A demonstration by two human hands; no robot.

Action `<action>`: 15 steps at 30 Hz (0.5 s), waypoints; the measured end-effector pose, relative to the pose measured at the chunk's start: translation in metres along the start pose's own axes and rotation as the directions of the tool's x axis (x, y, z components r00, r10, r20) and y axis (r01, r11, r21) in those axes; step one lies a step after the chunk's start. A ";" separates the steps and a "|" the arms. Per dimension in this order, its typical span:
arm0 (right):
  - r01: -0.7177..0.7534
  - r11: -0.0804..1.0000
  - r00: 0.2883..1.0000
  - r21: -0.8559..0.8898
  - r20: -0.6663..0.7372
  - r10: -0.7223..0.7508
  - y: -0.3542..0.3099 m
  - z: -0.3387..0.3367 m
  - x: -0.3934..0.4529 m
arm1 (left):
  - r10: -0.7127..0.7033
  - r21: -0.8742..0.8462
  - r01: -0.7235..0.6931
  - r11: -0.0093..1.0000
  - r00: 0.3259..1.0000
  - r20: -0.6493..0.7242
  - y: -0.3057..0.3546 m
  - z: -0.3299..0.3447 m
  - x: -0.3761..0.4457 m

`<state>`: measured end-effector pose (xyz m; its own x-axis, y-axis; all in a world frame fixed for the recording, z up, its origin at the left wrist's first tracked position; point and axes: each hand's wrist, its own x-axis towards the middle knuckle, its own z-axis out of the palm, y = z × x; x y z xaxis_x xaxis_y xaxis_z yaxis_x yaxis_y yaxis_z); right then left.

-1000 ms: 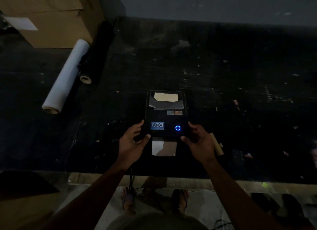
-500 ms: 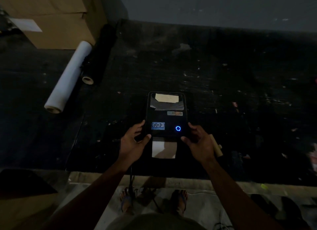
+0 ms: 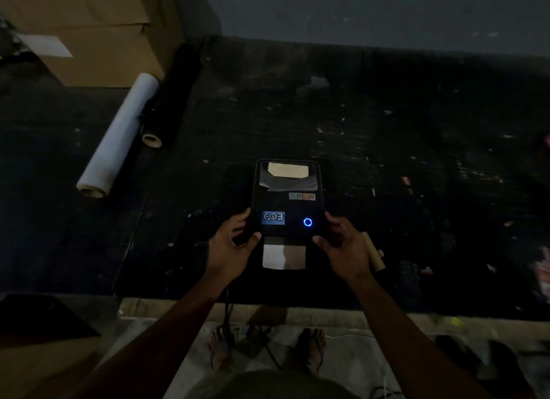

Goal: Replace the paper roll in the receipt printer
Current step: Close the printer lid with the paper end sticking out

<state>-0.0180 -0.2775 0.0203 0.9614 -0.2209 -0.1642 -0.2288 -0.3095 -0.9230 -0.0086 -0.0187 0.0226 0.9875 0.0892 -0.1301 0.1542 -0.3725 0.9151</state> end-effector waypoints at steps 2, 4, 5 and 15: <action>0.000 1.000 1.000 -0.002 0.002 0.000 0.000 0.000 0.000 | 0.004 0.005 -0.004 1.000 1.000 0.001 0.000 0.000 0.000; 0.006 1.000 1.000 0.005 -0.001 -0.006 -0.001 0.000 0.000 | 0.008 0.007 -0.008 1.000 1.000 0.003 0.000 0.000 0.000; 0.009 1.000 1.000 0.008 -0.003 -0.009 -0.001 0.000 0.000 | 0.010 0.008 -0.010 1.000 1.000 0.003 0.000 0.000 0.000; 0.020 0.999 1.000 -0.046 0.005 -0.020 -0.003 -0.002 -0.001 | 0.010 0.012 -0.010 1.000 1.000 0.007 0.002 -0.001 0.000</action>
<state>-0.0184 -0.2777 0.0242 0.9665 -0.2097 -0.1477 -0.2162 -0.3562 -0.9091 -0.0086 -0.0187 0.0250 0.9891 0.0794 -0.1239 0.1451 -0.3840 0.9119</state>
